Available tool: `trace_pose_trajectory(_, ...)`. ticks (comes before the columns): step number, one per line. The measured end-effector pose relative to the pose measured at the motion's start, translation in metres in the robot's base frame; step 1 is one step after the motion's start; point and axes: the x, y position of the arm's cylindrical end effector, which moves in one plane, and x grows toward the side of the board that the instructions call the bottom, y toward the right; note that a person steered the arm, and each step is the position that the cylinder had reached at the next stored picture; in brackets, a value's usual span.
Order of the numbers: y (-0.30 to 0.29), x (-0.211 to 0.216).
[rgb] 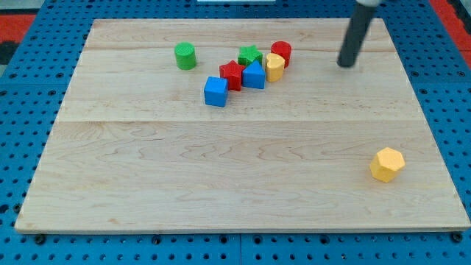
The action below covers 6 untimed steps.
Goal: Push the red circle towards the hexagon
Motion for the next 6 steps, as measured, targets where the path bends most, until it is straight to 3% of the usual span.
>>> trace_pose_trajectory(1, -0.089, -0.036)
trace_pose_trajectory(2, -0.108, 0.034)
trace_pose_trajectory(3, -0.094, 0.099)
trace_pose_trajectory(4, -0.099, 0.058)
trace_pose_trajectory(5, -0.067, 0.053)
trace_pose_trajectory(6, -0.047, 0.134)
